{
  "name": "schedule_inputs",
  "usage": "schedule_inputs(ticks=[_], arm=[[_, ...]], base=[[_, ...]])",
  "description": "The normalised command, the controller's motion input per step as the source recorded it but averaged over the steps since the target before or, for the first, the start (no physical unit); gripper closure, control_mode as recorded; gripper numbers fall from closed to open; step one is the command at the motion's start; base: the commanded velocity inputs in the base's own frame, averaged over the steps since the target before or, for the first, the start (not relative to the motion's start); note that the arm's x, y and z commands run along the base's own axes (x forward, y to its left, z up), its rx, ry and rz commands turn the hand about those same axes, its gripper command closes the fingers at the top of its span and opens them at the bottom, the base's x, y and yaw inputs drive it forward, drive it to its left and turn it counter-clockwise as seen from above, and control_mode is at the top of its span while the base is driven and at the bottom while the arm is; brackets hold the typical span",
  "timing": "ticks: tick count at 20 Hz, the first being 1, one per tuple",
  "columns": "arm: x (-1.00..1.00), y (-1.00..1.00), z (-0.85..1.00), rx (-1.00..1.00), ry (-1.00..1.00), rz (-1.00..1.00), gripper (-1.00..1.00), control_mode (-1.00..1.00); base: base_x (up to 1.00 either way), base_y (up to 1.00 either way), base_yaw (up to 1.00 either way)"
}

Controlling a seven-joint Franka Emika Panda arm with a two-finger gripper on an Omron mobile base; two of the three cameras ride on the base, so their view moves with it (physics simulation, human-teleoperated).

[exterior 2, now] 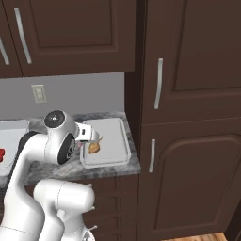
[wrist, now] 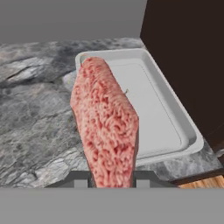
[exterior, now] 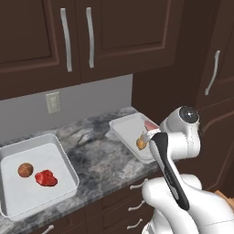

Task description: Place one onion and one steak in each tupperware on the nearby counter, to pack two identical lunches.

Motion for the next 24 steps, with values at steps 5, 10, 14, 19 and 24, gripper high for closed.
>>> schedule_inputs(ticks=[5,10,14,19,24], arm=[[0.03,-0.29,-0.19,0.00,0.00,0.00,1.00,-1.00],[0.19,-0.34,-0.16,0.00,0.00,0.00,1.00,-1.00],[0.50,-0.27,-0.16,0.00,0.02,0.00,1.00,-1.00],[0.57,-0.05,-0.17,0.00,0.07,0.00,1.00,-1.00],[0.52,0.00,-0.18,0.00,0.12,0.00,1.00,-1.00]], base=[[0.00,0.00,0.00],[0.00,0.00,0.00],[0.00,0.00,0.00],[0.00,0.00,0.00],[0.00,0.00,0.00]])
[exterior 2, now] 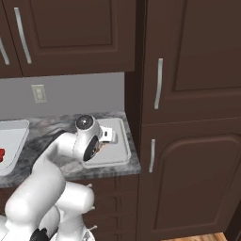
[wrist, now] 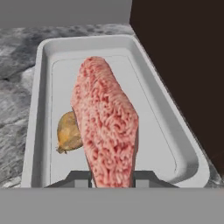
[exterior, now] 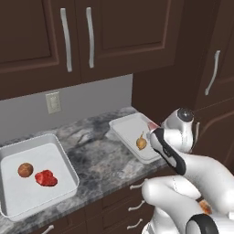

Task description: Place one onion and one steak in each tupperware on the nearby counter, to pack two identical lunches.

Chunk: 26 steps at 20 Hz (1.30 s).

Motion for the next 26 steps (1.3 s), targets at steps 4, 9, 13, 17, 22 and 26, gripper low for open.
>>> schedule_inputs(ticks=[4,9,13,17,22,26], arm=[[0.40,-0.03,-0.35,0.00,0.06,0.00,1.00,-1.00],[0.32,-0.06,-0.39,0.00,0.05,0.00,1.00,-1.00],[0.25,-0.05,-0.41,0.00,0.04,0.00,1.00,-1.00],[0.21,-0.14,-0.37,0.00,0.03,0.00,1.00,-1.00],[0.15,-0.21,-0.38,0.00,0.05,0.00,1.00,-1.00],[0.52,-0.03,-0.33,0.00,0.06,0.00,1.00,-1.00]], base=[[0.00,0.00,0.00],[0.00,0.00,0.00],[0.00,0.00,0.00],[0.00,0.00,0.00],[0.00,0.00,0.00],[0.00,0.00,0.00]])
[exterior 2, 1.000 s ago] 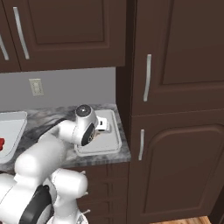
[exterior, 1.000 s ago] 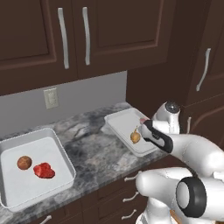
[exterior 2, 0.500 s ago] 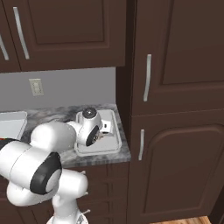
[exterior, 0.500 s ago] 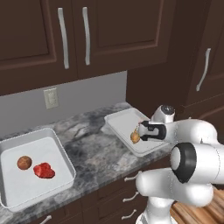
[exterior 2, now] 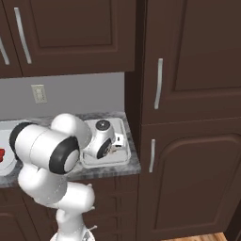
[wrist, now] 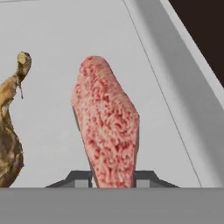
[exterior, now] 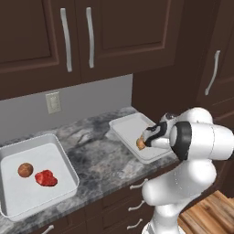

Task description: Place one onion and one steak in each tupperware on the nearby counter, to pack two identical lunches.

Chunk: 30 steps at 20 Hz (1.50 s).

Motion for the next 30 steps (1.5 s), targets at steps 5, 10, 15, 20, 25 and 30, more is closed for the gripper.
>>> schedule_inputs(ticks=[5,10,15,20,25,30], arm=[[0.55,0.00,-0.32,0.00,0.08,0.00,1.00,-1.00],[-0.08,0.02,-0.17,0.00,0.06,0.00,-1.00,-1.00],[-0.67,0.31,0.16,-0.03,-0.01,0.00,-1.00,-1.00],[-0.63,0.14,0.69,-0.06,-0.07,0.00,-1.00,-1.00],[-0.97,0.00,0.98,-0.05,-0.21,0.00,-1.00,-1.00],[-0.98,0.00,1.00,-0.07,-0.24,0.00,-1.00,-1.00]], base=[[0.00,0.00,0.00],[0.00,0.00,0.00],[0.00,0.00,0.00],[0.00,0.00,0.00],[0.00,0.00,0.00],[0.00,0.00,0.00]])
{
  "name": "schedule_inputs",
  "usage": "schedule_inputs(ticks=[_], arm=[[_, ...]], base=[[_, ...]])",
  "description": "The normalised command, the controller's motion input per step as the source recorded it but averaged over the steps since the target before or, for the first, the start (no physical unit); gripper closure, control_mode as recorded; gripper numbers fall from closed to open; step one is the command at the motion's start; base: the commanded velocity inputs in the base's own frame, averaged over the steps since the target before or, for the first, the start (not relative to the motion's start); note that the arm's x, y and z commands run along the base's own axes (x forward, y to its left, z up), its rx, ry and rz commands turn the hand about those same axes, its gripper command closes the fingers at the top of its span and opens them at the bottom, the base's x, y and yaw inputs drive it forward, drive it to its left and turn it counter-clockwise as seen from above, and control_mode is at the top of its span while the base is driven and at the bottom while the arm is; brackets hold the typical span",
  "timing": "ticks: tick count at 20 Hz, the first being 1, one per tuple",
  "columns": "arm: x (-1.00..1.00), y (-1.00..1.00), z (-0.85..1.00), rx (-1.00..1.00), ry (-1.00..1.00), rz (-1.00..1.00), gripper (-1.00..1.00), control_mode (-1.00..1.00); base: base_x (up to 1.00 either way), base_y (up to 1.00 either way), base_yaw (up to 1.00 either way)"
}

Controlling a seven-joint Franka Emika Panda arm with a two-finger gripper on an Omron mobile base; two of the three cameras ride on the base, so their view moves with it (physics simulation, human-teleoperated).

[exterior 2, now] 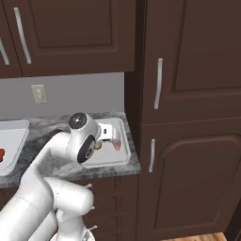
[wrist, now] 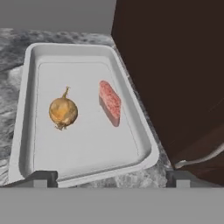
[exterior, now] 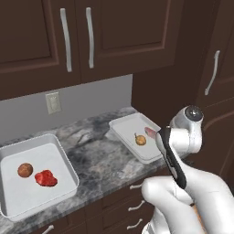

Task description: Place one onion and one steak in each tupperware on the nearby counter, to pack two identical lunches.

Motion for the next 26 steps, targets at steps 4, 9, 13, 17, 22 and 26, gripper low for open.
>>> schedule_inputs(ticks=[4,9,13,17,22,26], arm=[[-0.71,0.01,1.00,-0.11,-0.21,0.00,-1.00,-1.00],[-0.48,0.09,1.00,-0.09,-0.14,0.00,-1.00,-1.00],[-0.44,0.24,0.79,-0.03,-0.03,0.00,-1.00,-1.00],[-0.60,0.37,0.12,-0.03,0.00,0.00,-1.00,-1.00],[-0.69,0.41,-0.18,-0.04,-0.07,0.00,-1.00,-1.00],[-0.83,0.50,-0.63,-0.07,-0.13,0.02,-1.00,-1.00]], base=[[0.00,0.00,0.00],[0.00,0.00,0.00],[0.00,0.00,0.00],[0.00,0.00,0.00],[0.00,0.00,0.00],[0.00,0.00,0.00]])
